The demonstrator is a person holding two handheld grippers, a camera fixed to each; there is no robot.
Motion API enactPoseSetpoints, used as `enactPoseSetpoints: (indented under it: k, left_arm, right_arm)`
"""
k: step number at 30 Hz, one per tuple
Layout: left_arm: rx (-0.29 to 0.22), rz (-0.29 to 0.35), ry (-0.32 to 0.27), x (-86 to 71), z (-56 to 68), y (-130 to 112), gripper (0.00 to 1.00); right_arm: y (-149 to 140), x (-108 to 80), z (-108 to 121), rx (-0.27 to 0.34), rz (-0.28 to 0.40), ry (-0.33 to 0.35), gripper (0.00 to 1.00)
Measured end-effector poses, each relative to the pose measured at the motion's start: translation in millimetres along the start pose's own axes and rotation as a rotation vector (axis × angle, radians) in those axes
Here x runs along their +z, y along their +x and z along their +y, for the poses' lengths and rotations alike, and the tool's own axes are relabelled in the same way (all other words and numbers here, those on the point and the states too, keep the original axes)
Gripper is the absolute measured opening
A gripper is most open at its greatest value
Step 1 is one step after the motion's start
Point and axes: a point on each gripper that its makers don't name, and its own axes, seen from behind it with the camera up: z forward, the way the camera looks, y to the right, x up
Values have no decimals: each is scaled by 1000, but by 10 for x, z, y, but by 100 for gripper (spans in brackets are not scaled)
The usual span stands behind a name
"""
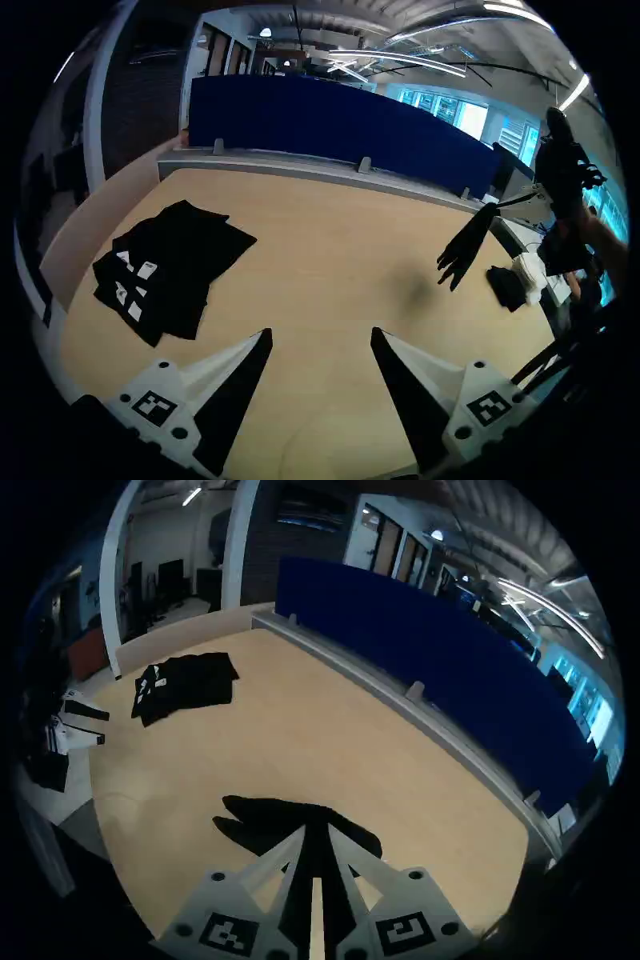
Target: Fold towel
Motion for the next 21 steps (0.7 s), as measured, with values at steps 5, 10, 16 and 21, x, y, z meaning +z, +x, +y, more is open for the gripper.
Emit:
enactPoseSetpoints:
  k: [5, 10, 16, 21]
  left_arm:
    - [7, -5, 10, 23, 43, 5, 91]
    - [9, -13, 21, 45, 103, 5, 91]
    - [8, -22, 37, 83, 198, 5, 91]
    - [0, -29, 47, 114, 295, 11, 91]
  right_arm:
    - [-173, -100, 354, 12, -10, -15, 4]
    - [-366, -206, 744, 19, -23, -31, 4]
    - [-591, -323, 1200, 20, -41, -49, 4]
    - [-772, -375, 1538, 23, -55, -62, 4]
